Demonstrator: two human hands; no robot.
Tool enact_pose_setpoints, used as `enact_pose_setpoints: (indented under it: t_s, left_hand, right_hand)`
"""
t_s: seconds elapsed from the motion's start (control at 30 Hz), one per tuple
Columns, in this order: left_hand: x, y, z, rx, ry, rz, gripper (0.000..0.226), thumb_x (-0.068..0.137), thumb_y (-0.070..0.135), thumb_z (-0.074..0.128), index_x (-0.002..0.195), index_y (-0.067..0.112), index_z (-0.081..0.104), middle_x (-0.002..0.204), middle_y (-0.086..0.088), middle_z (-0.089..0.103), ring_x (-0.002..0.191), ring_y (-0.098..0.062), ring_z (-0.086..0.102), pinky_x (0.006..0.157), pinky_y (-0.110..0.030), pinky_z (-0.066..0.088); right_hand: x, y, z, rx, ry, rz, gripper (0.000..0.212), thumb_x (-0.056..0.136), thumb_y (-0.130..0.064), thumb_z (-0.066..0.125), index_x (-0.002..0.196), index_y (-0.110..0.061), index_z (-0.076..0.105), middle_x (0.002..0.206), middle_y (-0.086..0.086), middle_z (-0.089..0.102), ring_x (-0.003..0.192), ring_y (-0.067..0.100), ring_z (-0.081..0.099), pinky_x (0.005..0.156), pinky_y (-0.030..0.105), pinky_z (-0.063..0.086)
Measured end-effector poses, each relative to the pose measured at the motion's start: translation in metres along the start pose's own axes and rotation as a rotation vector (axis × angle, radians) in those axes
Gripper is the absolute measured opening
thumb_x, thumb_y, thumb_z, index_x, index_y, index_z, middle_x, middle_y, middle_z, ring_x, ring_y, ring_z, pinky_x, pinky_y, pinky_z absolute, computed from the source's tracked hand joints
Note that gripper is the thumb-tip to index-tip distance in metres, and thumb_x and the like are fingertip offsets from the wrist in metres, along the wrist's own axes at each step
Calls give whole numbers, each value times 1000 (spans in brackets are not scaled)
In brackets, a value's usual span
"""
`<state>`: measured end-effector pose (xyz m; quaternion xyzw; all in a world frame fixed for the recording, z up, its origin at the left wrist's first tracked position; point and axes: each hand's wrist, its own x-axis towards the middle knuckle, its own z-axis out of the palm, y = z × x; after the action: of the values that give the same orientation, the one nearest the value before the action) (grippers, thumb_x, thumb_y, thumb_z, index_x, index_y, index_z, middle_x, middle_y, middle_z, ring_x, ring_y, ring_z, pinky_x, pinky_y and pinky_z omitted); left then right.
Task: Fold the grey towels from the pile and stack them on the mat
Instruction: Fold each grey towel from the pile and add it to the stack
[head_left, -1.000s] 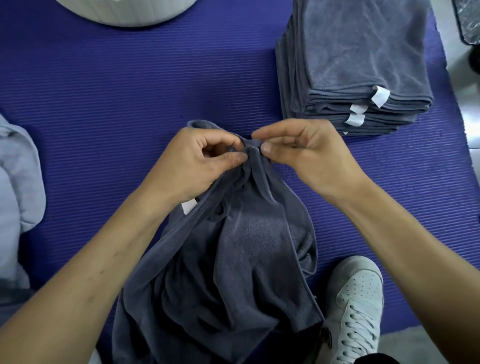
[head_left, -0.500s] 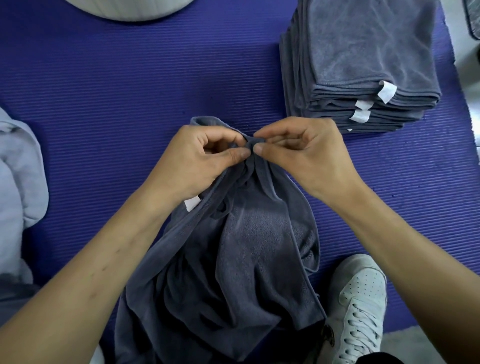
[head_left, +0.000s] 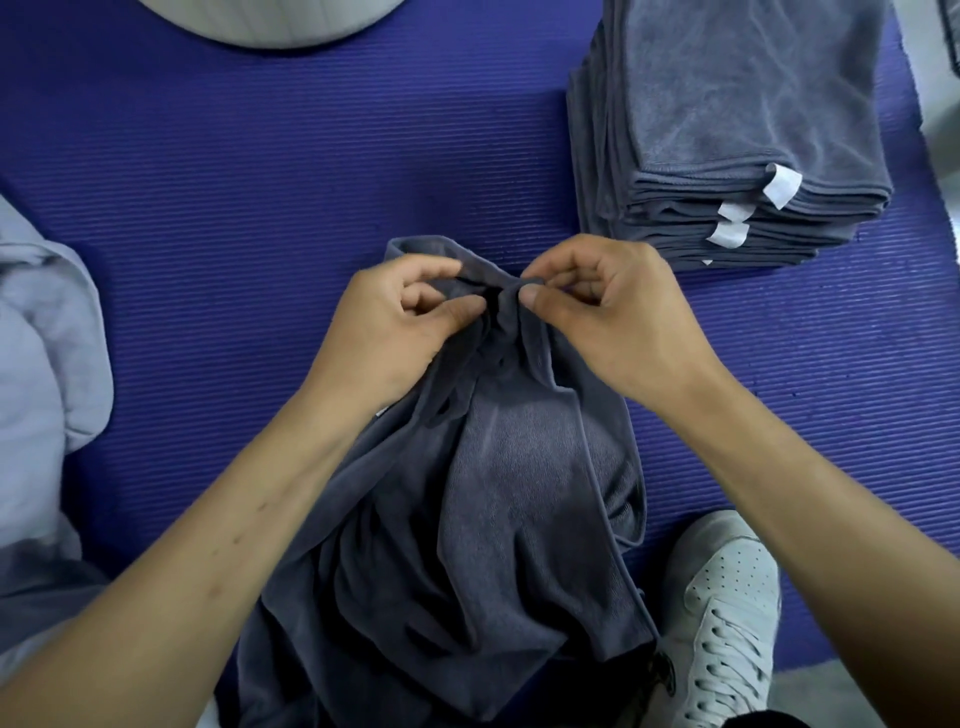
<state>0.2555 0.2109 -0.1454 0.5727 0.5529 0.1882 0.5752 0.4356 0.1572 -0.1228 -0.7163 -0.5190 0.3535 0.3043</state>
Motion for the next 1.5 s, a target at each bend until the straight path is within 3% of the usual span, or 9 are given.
enact_pose_setpoints:
  t_s: [0.17,0.37,0.63,0.73,0.9,1.03,1.23,1.33,1.5]
  left_hand:
    - [-5,-2,-9,34,64,-93,6,89,25,72,86,23,77,74,7,75,67,-6,70,67,-25,55]
    - [-26,1,-18,154,13,-115,7,89,19,72,82,21,75,73,0,75,71,-20,72,75,-38,60]
    - [-93,73,-59,609,103,60,13,92,17,64,80,14,63,74,3,65,72,-17,63,54,-20,41]
    - [-130,126,-82,498,142,14,11,97,14,55,87,9,57,69,-7,67,52,-14,67,42,-21,48]
    - [-198,209,-108,288,301,144,15,97,12,53,83,10,50,75,-12,65,59,-23,71,47,-30,56]
    - [-256,225,-109,224,553,412,15,97,13,54,82,16,53,69,-8,66,49,-11,66,46,-20,50]
    - [-326,208,-113,244,591,479,15,95,11,55,81,17,58,62,-4,66,47,-13,65,55,-27,53]
    - [-347,200,-116,152,572,493,15,89,18,62,74,23,63,52,2,63,48,-18,60,60,-42,55]
    - [-347,197,-122,14,682,543,11,82,29,64,73,22,67,65,4,65,65,-15,57,68,-37,48]
  right_hand:
    - [-8,-1,-4,-139,-9,-6,8,88,-15,71,93,-18,76,74,-19,65,72,-8,63,62,6,47]
    - [-18,-7,-3,-287,-67,-28,13,89,-10,63,88,-13,75,78,5,72,74,20,67,69,37,56]
    - [-45,-108,-59,-303,-172,64,21,89,-2,41,91,-2,62,72,18,73,64,24,73,54,28,55]
    - [-79,-158,-97,-247,-115,69,25,91,1,37,97,6,60,73,21,72,66,32,73,57,31,56]
    - [-141,-234,-142,-243,146,-180,19,92,-3,43,92,8,59,79,24,69,73,38,69,66,49,57]
    - [-190,-264,-160,-363,251,-295,10,97,-9,46,90,-6,53,86,12,60,78,30,57,63,37,43]
    - [-237,-254,-177,-244,370,-244,7,95,-12,50,92,-14,56,85,11,67,82,31,62,75,39,50]
    - [-260,-254,-182,-175,441,-270,9,93,-16,53,88,-21,59,79,3,67,73,17,61,64,33,46]
    - [-265,-261,-179,-36,478,-312,13,95,-12,50,88,-16,61,74,-2,62,67,8,54,57,19,40]
